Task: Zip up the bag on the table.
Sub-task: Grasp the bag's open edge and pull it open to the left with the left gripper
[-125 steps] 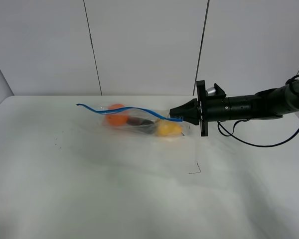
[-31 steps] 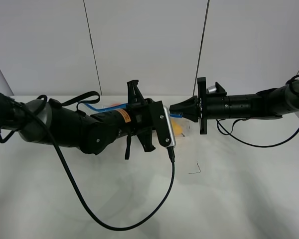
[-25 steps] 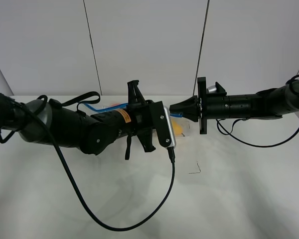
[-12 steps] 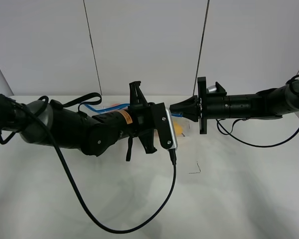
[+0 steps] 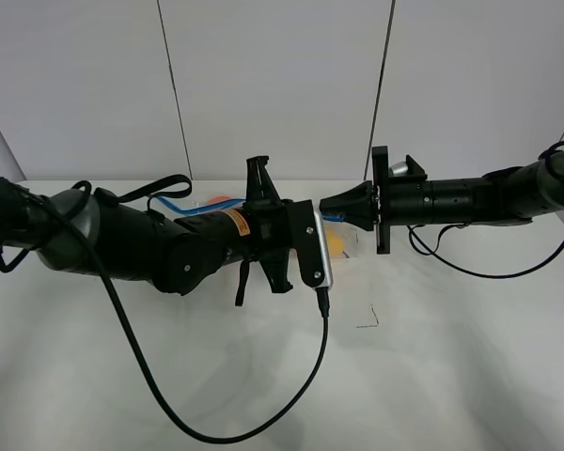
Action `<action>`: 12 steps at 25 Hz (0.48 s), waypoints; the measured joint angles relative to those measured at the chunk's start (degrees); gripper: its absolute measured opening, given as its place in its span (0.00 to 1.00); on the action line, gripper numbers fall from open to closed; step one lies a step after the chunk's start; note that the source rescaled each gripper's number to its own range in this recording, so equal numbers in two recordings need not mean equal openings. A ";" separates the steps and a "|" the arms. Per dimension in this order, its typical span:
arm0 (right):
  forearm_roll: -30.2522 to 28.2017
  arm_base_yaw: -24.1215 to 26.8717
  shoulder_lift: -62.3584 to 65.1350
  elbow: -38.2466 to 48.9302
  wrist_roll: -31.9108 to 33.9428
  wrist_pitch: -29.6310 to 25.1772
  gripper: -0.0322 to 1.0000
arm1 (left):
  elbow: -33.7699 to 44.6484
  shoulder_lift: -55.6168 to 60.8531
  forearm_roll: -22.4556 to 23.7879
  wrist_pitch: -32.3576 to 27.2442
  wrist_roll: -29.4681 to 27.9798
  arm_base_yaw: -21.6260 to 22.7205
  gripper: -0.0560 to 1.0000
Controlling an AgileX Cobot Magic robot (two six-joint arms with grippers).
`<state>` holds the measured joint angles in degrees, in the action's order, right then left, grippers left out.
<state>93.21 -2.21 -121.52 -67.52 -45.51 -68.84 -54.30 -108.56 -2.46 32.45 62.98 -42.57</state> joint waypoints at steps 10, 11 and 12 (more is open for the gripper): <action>0.81 -0.19 0.00 0.00 0.00 0.13 0.03 | 3.83 2.91 1.10 0.43 1.73 5.72 0.05; 0.77 -0.19 0.00 0.00 0.00 0.00 0.03 | 4.62 3.66 1.04 0.43 1.73 6.51 0.05; 0.70 -0.19 0.00 0.00 0.00 -0.07 0.03 | 5.25 4.25 0.98 0.43 1.73 7.31 0.05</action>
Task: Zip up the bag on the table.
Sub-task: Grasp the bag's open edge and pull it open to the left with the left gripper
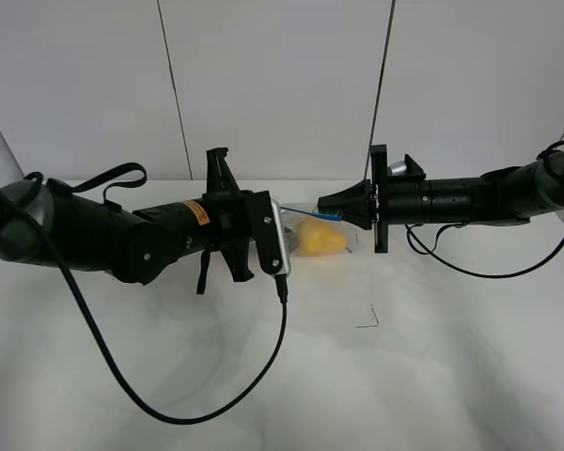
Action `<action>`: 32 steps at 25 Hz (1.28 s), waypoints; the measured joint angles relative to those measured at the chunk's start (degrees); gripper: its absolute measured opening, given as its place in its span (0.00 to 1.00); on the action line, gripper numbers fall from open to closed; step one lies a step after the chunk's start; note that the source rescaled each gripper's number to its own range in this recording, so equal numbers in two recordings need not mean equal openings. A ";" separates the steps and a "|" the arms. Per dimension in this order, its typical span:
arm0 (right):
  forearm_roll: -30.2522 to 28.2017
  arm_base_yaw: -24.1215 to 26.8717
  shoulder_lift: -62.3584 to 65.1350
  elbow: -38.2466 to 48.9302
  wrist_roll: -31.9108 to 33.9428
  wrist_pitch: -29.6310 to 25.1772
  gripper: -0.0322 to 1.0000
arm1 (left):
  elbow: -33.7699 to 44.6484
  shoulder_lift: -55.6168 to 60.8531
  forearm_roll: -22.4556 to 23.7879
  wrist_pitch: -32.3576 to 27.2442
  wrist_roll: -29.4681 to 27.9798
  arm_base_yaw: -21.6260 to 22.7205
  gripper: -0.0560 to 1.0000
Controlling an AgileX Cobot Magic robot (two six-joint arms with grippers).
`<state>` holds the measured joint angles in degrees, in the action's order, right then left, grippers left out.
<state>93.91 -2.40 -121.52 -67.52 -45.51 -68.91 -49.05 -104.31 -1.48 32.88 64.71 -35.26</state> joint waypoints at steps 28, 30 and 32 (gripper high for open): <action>-0.78 -0.17 0.00 0.05 0.00 -0.19 0.03 | 9.08 1.36 0.35 0.72 0.00 14.80 0.05; -0.78 -0.17 0.00 0.05 0.00 -0.19 0.03 | 9.08 1.36 0.35 0.82 0.05 15.19 0.05; -0.78 -0.17 0.00 0.05 0.00 -0.19 0.03 | 9.14 1.36 0.35 0.82 0.05 15.37 0.05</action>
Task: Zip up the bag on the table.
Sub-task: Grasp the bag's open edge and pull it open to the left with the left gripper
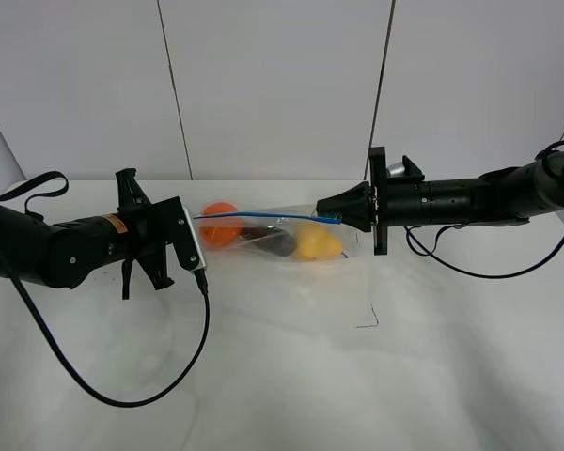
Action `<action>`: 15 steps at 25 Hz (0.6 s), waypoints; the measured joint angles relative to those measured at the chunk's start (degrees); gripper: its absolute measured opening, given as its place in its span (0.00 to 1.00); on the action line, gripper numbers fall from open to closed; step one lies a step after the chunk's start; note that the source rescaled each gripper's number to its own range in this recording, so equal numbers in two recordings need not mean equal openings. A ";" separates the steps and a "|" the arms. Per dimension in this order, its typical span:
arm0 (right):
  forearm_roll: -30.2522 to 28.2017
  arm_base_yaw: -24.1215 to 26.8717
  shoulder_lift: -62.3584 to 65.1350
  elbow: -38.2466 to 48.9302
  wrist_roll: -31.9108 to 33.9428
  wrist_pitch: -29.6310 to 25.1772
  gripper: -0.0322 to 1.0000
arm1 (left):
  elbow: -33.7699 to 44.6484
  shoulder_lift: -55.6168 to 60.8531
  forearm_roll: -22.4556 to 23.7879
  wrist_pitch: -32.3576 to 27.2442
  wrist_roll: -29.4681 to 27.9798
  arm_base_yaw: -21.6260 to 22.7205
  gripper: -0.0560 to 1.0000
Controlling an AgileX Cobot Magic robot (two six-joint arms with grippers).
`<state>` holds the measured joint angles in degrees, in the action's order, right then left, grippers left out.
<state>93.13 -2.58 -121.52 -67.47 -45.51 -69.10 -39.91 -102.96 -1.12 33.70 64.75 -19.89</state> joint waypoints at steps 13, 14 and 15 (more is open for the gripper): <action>0.00 -0.04 0.00 0.00 0.00 -0.05 0.03 | 0.11 0.87 0.40 -0.26 1.41 3.21 0.05; 0.00 -0.04 0.00 0.00 0.00 -0.05 0.03 | 0.11 0.87 0.40 -0.26 1.46 3.22 0.05; 0.00 -0.04 0.00 0.00 0.00 -0.05 0.03 | 0.11 0.87 0.35 -0.32 1.46 3.22 0.05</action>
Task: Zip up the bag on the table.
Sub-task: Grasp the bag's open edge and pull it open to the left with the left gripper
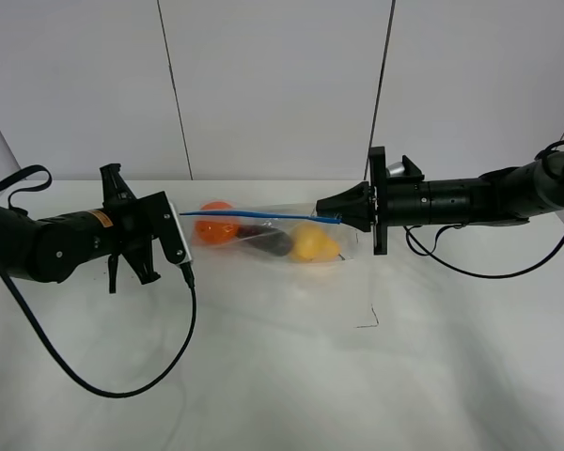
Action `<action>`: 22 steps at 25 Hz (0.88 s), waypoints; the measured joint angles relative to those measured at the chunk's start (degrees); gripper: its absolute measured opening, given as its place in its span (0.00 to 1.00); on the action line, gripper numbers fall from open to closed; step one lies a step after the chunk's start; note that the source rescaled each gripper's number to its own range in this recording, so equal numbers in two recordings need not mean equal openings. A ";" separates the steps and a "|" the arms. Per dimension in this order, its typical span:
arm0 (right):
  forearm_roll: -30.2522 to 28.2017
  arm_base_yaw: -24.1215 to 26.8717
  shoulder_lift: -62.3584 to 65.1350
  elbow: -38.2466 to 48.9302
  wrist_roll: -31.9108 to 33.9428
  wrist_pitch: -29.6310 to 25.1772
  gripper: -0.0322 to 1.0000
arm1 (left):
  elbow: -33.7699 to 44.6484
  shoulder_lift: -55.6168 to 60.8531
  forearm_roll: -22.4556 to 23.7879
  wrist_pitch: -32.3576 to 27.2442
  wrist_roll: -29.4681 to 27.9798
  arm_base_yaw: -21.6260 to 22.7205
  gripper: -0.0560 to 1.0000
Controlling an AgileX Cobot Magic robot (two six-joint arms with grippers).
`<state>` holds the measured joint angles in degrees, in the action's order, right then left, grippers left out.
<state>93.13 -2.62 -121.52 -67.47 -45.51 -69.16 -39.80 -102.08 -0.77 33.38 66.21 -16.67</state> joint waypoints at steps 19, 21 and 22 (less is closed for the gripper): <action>0.00 0.00 0.00 0.00 0.13 -0.04 0.03 | 0.00 0.00 -0.38 -0.12 0.05 3.54 0.05; 0.00 0.00 0.00 0.00 0.13 -0.04 0.03 | 0.00 0.00 -0.38 -0.17 0.09 3.61 0.05; 0.00 0.00 0.00 0.00 0.13 -0.04 0.03 | 0.00 0.00 -0.43 -0.17 0.09 3.61 0.05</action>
<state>93.13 -2.62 -121.52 -67.47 -45.38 -69.20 -39.80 -102.08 -1.20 33.22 66.30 -13.06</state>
